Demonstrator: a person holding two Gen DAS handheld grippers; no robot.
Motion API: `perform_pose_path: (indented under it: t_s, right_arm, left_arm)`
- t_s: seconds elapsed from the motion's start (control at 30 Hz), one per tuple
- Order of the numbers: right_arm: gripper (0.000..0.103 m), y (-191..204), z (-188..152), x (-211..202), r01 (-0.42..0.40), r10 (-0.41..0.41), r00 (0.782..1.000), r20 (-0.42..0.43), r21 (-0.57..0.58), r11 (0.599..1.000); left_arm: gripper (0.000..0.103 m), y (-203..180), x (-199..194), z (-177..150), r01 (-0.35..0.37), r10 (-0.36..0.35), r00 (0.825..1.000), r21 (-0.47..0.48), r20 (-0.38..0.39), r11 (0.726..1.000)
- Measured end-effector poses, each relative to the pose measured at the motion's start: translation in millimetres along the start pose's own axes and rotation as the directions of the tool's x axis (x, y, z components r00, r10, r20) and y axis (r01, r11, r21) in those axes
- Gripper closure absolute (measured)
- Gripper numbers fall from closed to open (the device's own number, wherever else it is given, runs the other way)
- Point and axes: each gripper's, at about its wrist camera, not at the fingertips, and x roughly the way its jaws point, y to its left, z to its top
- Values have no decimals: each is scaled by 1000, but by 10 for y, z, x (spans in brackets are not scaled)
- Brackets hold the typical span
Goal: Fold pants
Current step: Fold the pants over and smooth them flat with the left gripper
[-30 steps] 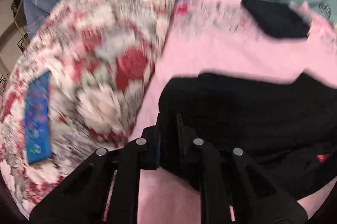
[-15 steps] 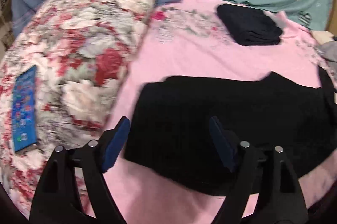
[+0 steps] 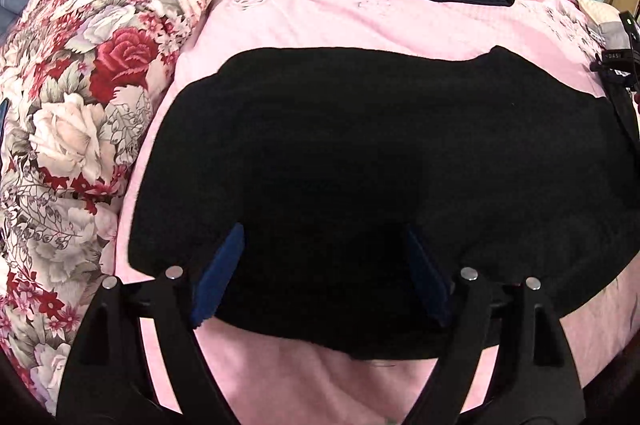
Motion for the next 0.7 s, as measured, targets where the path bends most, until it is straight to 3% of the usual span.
perform_pose_path:
  t_s: [0.03, 0.07, 0.13, 0.2, 0.3, 0.33, 0.4, 0.5, 0.67, 0.7]
  right_arm:
    - [66, -52, -1, -16, 2, -2, 1000, 5, 18, 1000]
    - [101, -173, -10, -58, -13, 12, 1000, 7, 65, 998]
    - [101, -429, -63, -231, -112, 107, 993, 42, 147, 983]
    - [101, -688, -157, -611, -180, 157, 976, 149, 161, 970]
    - [101, -1168, -461, -1339, -319, 247, 915, 318, 197, 927]
    - [101, -1376, -647, -1620, -352, 256, 889, 381, 208, 913]
    - [101, -1665, -952, -1947, -375, 244, 863, 442, 238, 896]
    - [101, -2071, -1400, -2010, -373, 215, 875, 434, 322, 870]
    - [101, -2540, -2065, -1294, -311, 211, 947, 243, 522, 794]
    - [97, -2554, -2126, -1193, -286, 205, 957, 207, 535, 795]
  left_arm:
    - [21, 19, -16, -10, 6, -6, 1000, -5, 0, 1000]
    - [21, 50, -20, -5, 20, -20, 1000, -17, 1, 1000]
    - [22, 84, -27, -18, 45, -45, 999, -37, -1, 998]
    - [22, 88, -13, -18, 49, -49, 999, -35, -1, 998]
    - [22, 112, 12, 13, 42, -42, 999, -25, 9, 999]
    - [22, 132, 24, 36, 39, -38, 999, -30, 11, 999]
    - [22, 185, 48, 48, 37, -37, 999, -40, 12, 999]
    - [22, 211, 63, 48, 56, -56, 998, -32, 5, 998]
    - [21, 240, 99, 78, 78, -78, 997, -34, -9, 996]
    - [22, 244, 94, 78, 78, -79, 997, -40, -12, 996]
